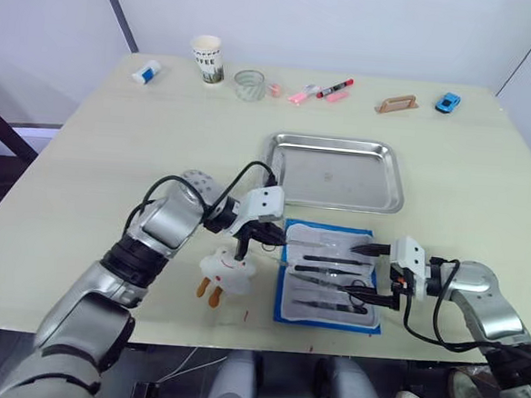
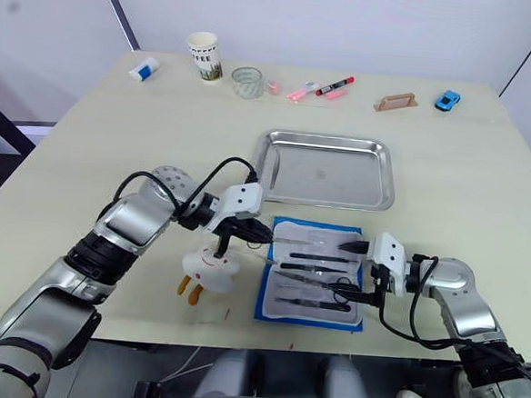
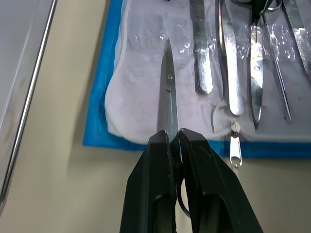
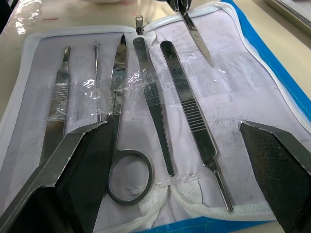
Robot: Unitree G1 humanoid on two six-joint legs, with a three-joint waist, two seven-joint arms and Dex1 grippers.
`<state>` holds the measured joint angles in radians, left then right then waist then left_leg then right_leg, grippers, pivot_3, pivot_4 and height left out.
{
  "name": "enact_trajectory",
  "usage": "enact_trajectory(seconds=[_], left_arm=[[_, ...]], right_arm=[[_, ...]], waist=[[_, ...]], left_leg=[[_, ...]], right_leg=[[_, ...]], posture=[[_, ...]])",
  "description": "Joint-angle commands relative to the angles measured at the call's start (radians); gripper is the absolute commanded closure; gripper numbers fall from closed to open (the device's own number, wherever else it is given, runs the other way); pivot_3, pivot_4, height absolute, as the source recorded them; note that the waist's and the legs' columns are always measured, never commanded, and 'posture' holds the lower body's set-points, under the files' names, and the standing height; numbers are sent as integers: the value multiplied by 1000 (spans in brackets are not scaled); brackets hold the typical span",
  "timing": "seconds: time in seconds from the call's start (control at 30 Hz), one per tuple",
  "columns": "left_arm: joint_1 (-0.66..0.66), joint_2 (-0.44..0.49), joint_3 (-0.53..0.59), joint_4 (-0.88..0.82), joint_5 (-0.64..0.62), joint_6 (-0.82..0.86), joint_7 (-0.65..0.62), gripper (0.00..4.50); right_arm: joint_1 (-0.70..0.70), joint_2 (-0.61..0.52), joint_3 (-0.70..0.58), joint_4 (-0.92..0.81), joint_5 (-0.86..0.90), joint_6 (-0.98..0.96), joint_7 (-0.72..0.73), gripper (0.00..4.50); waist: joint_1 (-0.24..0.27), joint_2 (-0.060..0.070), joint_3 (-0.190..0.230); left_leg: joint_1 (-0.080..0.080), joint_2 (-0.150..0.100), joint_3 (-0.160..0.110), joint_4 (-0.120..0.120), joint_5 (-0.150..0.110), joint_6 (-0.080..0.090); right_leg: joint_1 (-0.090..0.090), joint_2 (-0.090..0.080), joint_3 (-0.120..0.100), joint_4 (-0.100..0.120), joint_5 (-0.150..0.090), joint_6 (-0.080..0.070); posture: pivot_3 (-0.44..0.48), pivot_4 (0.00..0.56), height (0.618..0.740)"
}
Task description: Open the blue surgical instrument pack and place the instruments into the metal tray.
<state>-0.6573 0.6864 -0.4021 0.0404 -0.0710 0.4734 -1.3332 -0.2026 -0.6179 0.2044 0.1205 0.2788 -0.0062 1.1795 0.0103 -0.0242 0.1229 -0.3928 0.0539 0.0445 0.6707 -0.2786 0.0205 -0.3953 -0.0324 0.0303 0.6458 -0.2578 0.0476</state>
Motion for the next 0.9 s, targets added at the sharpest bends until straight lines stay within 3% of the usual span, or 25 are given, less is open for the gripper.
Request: enact_trajectory(seconds=[0.03,0.27,0.47,0.63,0.9], left_arm=[[20,59,67,-77,-42,4,-20,4393],[56,104,136,-119,-100,39,-8,4393],[71,51,220,-140,-170,130,91,4393],[38,-70,299,-161,-208,298,301,4393],[-60,-408,386,-167,-120,472,846,4393]], right_arm=[[21,-8,41,58,-70,17,0,0],[3,-5,49,78,-74,10,20,0],[-8,-5,51,86,-73,9,29,0],[-3,-13,49,79,-72,10,34,0],[10,-27,42,59,-65,23,35,0]], waist=[[1,0,0],[3,0,0],[3,0,0],[3,-1,0],[4,-1,-1]], left_leg=[[0,0,0,0,0,0],[0,0,0,0,0,0],[0,0,0,0,0,0],[0,0,0,0,0,0],[-1,-1,-2,2,0,0]], right_leg=[[0,0,0,0,0,0],[0,0,0,0,0,0],[0,0,0,0,0,0],[0,0,0,0,0,0],[1,-1,-1,1,0,0]], posture=[[0,150,740],[0,150,740],[0,150,740],[0,150,740],[0,150,740]])
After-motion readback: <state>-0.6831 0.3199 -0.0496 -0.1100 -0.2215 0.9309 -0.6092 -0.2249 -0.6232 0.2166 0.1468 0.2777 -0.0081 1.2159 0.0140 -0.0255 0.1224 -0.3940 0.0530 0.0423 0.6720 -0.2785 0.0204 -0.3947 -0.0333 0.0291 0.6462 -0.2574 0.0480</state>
